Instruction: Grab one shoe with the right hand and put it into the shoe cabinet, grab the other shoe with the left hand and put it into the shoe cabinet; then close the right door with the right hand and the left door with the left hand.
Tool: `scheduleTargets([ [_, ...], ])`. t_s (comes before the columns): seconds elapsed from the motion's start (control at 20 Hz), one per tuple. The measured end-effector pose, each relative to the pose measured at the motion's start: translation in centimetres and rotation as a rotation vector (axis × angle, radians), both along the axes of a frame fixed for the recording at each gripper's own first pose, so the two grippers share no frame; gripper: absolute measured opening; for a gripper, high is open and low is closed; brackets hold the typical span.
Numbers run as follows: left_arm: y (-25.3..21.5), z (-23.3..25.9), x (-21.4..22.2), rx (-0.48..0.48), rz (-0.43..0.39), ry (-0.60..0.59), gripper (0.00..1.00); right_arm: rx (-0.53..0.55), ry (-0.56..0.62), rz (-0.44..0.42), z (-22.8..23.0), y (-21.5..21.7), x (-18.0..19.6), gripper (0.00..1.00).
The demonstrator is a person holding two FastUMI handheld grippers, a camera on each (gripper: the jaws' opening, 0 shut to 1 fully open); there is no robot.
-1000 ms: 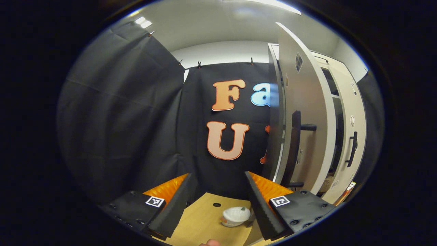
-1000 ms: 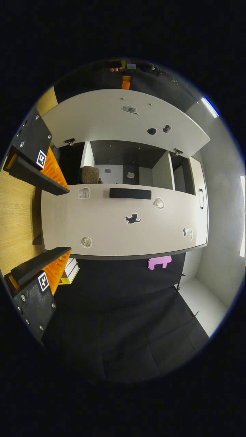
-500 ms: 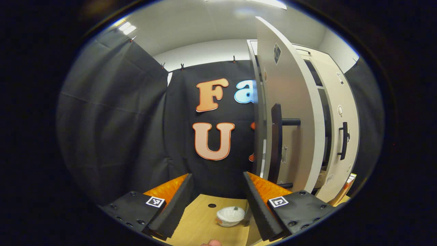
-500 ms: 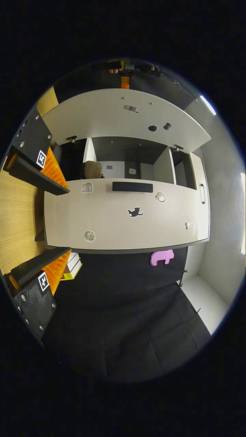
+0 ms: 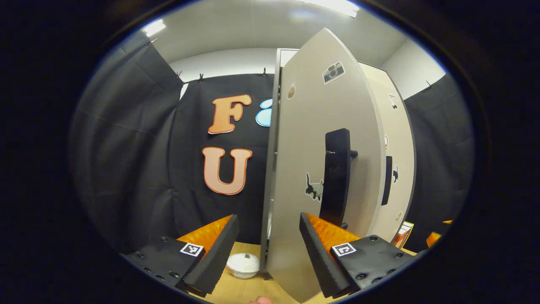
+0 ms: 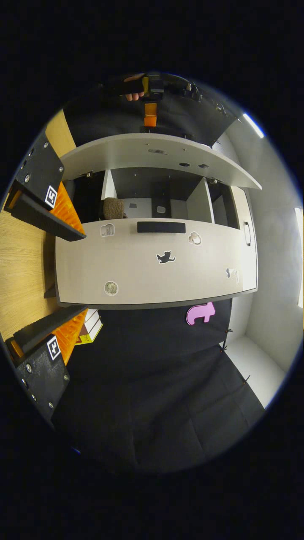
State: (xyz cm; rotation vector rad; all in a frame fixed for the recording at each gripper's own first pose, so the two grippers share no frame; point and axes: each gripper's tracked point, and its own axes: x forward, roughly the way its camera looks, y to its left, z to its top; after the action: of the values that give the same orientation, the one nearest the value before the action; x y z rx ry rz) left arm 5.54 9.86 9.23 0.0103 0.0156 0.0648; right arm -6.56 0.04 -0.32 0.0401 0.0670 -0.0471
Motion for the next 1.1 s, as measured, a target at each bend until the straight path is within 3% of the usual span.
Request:
scheduleTargets([
  [0.2,-4.4,-0.4,3.4,-0.034,-0.071,0.001,0.93,-0.015,-0.018,-0.018,0.8,-0.6,-0.8,0.94],
  [0.4,-6.8,0.2,4.8,-0.055,-0.108,-0.021,0.96,-0.006,-0.022,-0.056,1.0,-1.6,-1.7,0.97],
  [0.7,-10.0,-0.1,6.5,-0.043,-0.176,-0.017,0.96,0.011,-0.017,-0.087,1.0,-2.8,-1.9,0.94],
  [0.75,-10.1,-0.1,7.0,-0.027,-0.173,-0.020,0.93,0.013,-0.018,-0.092,1.0,-3.0,-1.9,0.94],
  [0.9,-10.3,-0.1,8.2,0.006,-0.168,-0.020,0.99,0.018,-0.015,-0.102,1.0,-3.3,-2.0,0.94],
  [1.1,-10.7,0.3,9.2,-0.028,-0.156,-0.020,0.96,0.021,-0.009,-0.116,0.7,-3.8,-2.0,0.94],
])
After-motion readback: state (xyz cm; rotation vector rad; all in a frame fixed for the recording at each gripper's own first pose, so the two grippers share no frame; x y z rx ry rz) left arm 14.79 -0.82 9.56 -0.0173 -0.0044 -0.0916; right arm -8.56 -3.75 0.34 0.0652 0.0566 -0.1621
